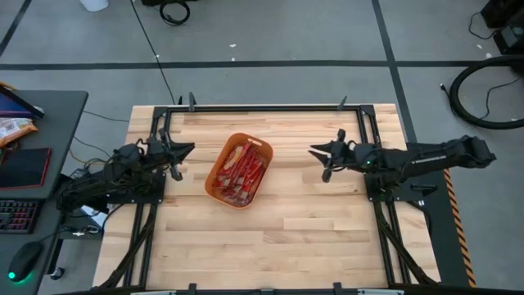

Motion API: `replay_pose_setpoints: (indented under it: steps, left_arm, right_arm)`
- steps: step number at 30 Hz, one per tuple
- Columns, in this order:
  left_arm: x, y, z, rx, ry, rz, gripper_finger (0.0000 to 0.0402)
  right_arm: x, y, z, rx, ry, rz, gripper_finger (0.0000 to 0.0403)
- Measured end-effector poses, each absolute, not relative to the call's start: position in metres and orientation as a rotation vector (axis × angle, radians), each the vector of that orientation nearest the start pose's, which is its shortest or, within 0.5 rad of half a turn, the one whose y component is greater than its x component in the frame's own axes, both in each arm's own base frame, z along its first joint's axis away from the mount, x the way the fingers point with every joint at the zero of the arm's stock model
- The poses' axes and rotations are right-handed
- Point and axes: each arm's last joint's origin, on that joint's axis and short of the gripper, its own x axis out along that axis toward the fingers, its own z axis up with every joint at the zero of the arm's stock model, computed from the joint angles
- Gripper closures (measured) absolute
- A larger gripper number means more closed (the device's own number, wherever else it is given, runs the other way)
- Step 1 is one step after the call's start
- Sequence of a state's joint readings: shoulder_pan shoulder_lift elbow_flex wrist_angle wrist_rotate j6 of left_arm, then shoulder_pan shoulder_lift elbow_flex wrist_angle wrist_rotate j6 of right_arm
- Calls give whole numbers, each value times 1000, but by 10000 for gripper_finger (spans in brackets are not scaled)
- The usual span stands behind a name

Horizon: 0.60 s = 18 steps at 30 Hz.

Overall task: Sort popcorn bags into baskets
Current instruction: Return to Home Position

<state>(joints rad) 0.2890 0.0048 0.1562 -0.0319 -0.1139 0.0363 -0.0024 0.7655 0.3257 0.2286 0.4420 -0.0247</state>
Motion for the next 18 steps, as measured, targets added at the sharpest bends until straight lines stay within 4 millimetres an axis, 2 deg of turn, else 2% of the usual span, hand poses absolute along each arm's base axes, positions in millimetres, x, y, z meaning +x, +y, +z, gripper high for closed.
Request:
replay_pose_setpoints:
  steps: [10,15,18]
  left_arm:
    - [80,27,215,-8,-149,390,365]
    - [80,25,220,54,-194,328,365]
    - [80,25,220,53,-188,348,365]
  right_arm:
    - [144,-15,197,-37,92,-351,316]
    - [132,-14,180,-19,14,-344,316]
    - [125,-14,168,3,-13,-363,316]
